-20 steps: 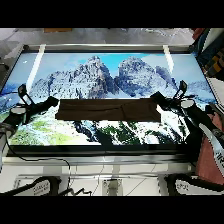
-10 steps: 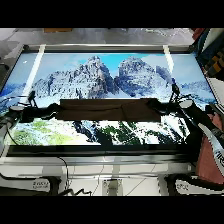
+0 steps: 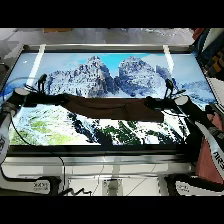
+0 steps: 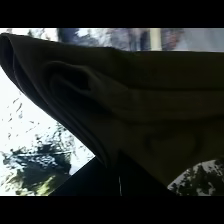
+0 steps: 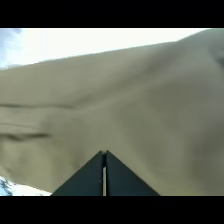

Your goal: Fold the clothes and pants, and hang the long-sleeved shirts on hangers.

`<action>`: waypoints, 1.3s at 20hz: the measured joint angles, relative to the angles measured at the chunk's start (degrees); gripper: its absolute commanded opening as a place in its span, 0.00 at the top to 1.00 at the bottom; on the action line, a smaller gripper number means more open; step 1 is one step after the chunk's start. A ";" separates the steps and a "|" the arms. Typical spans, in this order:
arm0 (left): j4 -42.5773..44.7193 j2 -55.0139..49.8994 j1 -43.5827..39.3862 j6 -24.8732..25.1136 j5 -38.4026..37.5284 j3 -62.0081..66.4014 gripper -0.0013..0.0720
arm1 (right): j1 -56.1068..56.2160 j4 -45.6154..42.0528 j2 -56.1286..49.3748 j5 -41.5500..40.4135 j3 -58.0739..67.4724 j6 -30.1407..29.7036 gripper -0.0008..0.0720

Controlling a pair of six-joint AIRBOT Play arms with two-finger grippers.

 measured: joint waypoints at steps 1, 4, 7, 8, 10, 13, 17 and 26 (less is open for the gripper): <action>0.55 1.81 -0.61 -0.39 -2.23 1.07 0.97 | 2.16 0.09 -0.33 -1.60 1.27 0.02 0.97; 1.25 8.74 -3.02 -1.86 -7.17 3.02 0.97 | 10.05 0.02 -3.67 -4.59 6.84 1.88 0.97; 1.55 15.17 -5.55 -2.64 -9.25 3.74 0.96 | 18.69 0.07 -10.32 -4.20 14.16 4.26 0.97; 1.62 16.90 -6.23 -2.69 -9.68 3.85 0.96 | 21.35 -0.04 -12.87 -3.50 16.46 5.62 0.97; 1.73 19.15 -7.02 -2.89 -10.08 4.02 0.96 | 26.86 0.11 -17.88 -1.25 20.63 8.57 0.97; 1.86 20.39 -7.34 -2.93 -9.94 4.11 0.96 | 34.27 0.70 -23.06 1.05 24.35 11.91 0.97; 1.84 20.09 -8.66 -3.10 -9.11 4.13 0.96 | 38.80 -1.73 -24.92 2.58 26.08 13.40 0.97; -5.29 10.49 -27.28 -3.08 -0.59 4.13 0.96 | 15.89 -18.25 -15.04 14.10 26.67 14.47 0.97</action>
